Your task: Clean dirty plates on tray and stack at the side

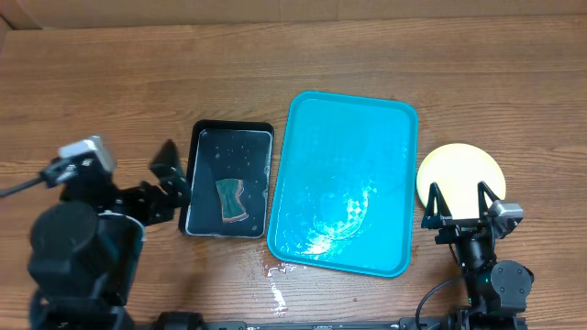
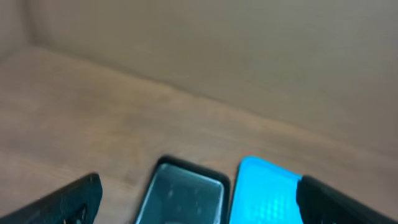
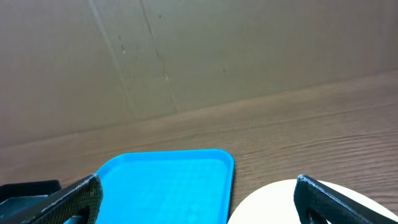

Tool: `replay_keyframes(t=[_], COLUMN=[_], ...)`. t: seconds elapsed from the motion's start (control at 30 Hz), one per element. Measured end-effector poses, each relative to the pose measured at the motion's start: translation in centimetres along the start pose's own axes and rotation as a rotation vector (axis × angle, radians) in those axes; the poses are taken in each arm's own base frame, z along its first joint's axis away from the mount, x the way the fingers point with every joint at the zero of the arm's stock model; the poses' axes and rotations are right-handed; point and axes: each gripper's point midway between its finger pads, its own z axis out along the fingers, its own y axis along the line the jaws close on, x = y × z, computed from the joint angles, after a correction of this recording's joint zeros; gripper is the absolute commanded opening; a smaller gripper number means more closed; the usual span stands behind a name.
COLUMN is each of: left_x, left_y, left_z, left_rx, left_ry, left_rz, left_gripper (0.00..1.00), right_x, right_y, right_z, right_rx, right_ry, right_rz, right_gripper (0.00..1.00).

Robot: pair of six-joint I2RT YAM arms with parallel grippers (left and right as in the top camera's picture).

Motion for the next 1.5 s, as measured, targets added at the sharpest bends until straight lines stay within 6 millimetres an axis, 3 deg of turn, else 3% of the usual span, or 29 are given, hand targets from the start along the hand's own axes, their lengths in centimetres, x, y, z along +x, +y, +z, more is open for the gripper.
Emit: replay_keyframes(t=[0.37,0.67,0.9,1.03,1.5], left_x=[9.8,15.1,17.1,19.4,20.1], left_y=[0.3,1.5,2.0,2.7,2.9], left_z=[2.3,3.7,5.2,6.2,6.4], left_rx=[0.201,0.262,0.283,0.265,0.256], left_ry=[-0.126,-0.231,-0.271,-0.205,-0.175], left_rz=[0.102,0.115,0.120,0.115,0.113], left_gripper=[1.00,1.00,1.00,1.00,1.00], right_x=[0.0,0.0,0.0,0.0,0.0], right_y=[0.0,0.0,0.0,0.0,0.0], right_z=[0.0,0.0,0.0,0.0,0.0], right_rx=[0.001,0.001,0.001,0.001,0.001], right_ry=[0.002,0.001,0.001,0.001,0.001], right_rz=[0.000,0.000,-0.001,0.000,0.000], right_gripper=[1.00,1.00,1.00,1.00,1.00])
